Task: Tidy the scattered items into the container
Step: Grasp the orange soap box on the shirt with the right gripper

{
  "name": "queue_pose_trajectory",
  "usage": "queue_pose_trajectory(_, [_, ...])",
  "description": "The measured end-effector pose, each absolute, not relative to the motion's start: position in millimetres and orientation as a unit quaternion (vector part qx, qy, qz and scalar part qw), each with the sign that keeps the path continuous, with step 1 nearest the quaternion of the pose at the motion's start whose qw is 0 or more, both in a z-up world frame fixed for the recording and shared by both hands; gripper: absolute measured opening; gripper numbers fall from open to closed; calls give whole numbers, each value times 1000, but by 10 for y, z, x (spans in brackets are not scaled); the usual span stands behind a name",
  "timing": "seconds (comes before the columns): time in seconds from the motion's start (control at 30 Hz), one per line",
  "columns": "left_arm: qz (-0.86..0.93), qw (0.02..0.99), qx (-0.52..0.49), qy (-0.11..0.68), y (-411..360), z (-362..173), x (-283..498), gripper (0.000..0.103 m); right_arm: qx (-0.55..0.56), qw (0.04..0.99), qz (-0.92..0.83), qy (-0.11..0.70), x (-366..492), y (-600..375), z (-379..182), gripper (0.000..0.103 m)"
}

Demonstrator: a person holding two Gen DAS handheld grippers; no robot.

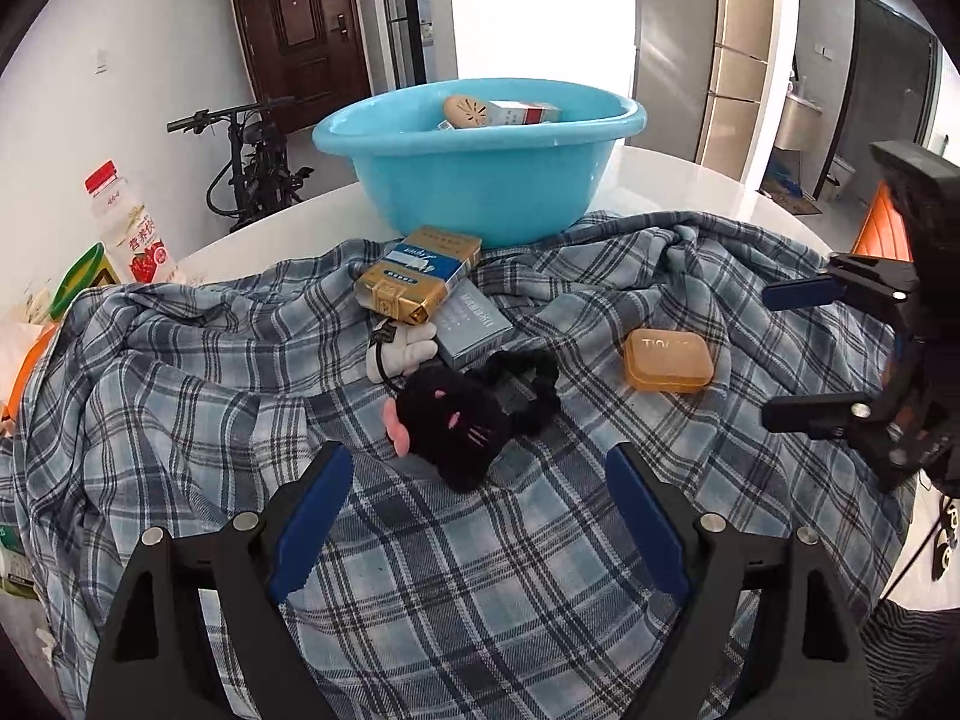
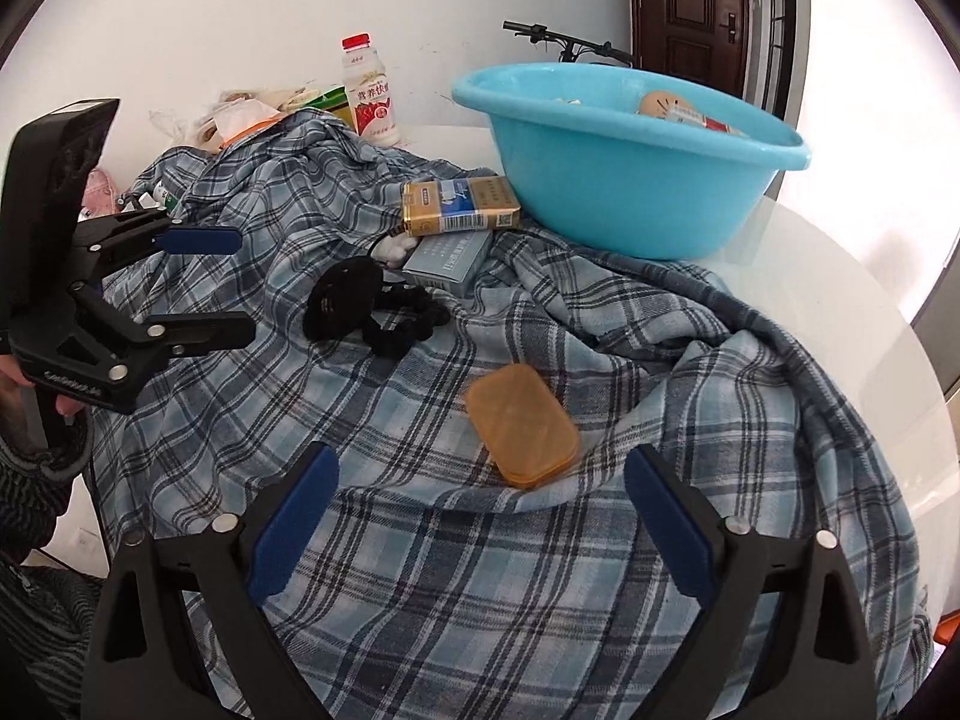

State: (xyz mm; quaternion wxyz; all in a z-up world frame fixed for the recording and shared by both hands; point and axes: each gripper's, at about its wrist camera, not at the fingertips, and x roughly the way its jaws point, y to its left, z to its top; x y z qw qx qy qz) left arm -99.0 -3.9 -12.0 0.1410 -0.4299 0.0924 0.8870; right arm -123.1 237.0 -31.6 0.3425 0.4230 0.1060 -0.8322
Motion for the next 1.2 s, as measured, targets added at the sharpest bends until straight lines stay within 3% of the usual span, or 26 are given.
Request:
queue_pose_trajectory(0.17, [885,145,-433,85,-55,-149,-1062,88,430,354,-823,110,-1387,2341,-430,83])
queue_pose_trajectory(0.6, [885,138,-440,69,-75,-265,-1285,88,452,365,-801,144,-1658,2089,-732,74])
queue_pose_trajectory(0.63, [884,135,-442,72,-68,-280,-1296,88,454,362,-801,148,-1669,2067,-751,70])
queue_pose_trajectory(0.7, [882,129,-448,72,-76,-316,-1321,88,451,355,-803,159,-1673,2033,-770,43])
queue_pose_trajectory(1.2, [883,142,-445,43,-141,-303,-1331,88,436,343,-820,144,-1231,2264,-421,43])
